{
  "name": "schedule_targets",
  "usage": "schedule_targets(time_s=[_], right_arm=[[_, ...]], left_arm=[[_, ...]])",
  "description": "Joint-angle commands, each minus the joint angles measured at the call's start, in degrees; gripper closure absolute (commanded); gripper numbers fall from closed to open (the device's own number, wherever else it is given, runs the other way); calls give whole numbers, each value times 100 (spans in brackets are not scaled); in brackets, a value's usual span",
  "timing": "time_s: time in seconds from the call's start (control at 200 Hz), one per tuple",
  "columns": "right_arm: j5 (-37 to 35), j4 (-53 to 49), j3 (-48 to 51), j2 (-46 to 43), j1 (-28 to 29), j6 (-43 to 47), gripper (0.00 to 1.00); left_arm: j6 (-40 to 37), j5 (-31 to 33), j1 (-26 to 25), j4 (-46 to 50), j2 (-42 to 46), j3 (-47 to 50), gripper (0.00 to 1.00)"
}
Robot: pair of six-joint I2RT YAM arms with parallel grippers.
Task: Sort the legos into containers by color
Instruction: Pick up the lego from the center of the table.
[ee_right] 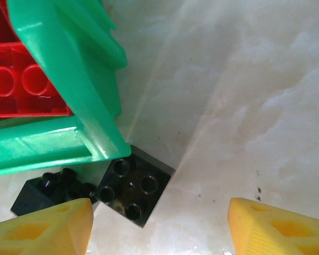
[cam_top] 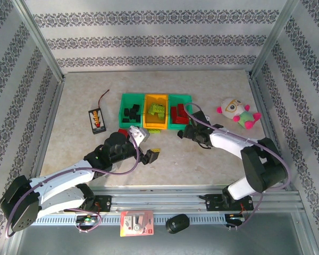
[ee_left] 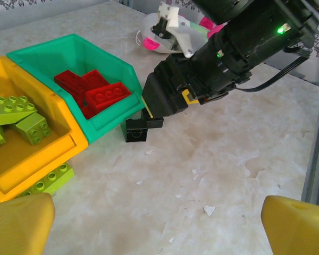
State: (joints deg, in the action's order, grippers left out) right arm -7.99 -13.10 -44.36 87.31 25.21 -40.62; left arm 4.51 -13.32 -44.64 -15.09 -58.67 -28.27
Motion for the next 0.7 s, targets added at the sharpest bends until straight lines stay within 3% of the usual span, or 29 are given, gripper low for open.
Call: schedule_targets(time_s=[0.0,0.435,0.695], right_arm=[[15,166,-220,235,-91,-28,35],[145,193,-245,730,-131,-95,37],[307,13,27,349,-98,-104,54]], left_arm=[[-47,-87,-99,-196,21,-169,1],[-64,-24,-106,-206,130,-63,1],[-47,-5,-106,-273,127,-24,1]])
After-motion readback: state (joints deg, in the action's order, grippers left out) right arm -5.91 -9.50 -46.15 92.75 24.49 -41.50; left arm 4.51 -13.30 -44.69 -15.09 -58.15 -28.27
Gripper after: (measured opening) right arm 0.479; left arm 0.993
